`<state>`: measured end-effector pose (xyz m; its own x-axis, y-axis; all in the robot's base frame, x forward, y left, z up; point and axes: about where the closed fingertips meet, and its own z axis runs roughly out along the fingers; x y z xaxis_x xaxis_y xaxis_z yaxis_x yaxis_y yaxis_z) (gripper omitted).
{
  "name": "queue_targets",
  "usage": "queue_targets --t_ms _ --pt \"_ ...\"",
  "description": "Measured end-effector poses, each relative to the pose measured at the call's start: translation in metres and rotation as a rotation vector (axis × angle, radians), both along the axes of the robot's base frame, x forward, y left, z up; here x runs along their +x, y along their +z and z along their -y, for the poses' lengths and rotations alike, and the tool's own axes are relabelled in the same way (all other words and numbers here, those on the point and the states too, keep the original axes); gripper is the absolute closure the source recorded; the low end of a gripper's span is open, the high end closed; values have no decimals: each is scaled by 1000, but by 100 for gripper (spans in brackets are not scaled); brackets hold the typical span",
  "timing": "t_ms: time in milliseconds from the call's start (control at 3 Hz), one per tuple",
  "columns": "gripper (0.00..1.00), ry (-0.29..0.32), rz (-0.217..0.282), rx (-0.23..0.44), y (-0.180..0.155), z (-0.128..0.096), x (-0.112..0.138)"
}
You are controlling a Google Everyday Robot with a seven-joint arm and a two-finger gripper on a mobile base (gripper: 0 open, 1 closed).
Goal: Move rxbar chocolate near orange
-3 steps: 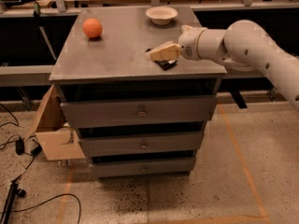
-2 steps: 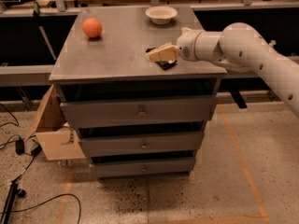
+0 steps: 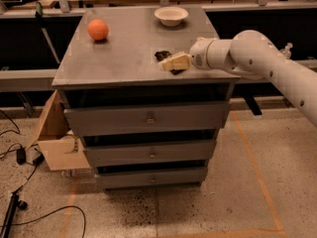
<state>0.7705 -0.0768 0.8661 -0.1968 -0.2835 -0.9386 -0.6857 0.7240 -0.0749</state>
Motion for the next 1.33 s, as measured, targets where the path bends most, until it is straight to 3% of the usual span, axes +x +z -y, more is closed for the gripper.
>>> queue_targets --t_ms 667,1000,1333 --pt "7 -4 -46 -28 -22 4 6" --pt "23 7 -65 -38 -30 3 6" --pt "47 19 -76 -50 -34 3 6"
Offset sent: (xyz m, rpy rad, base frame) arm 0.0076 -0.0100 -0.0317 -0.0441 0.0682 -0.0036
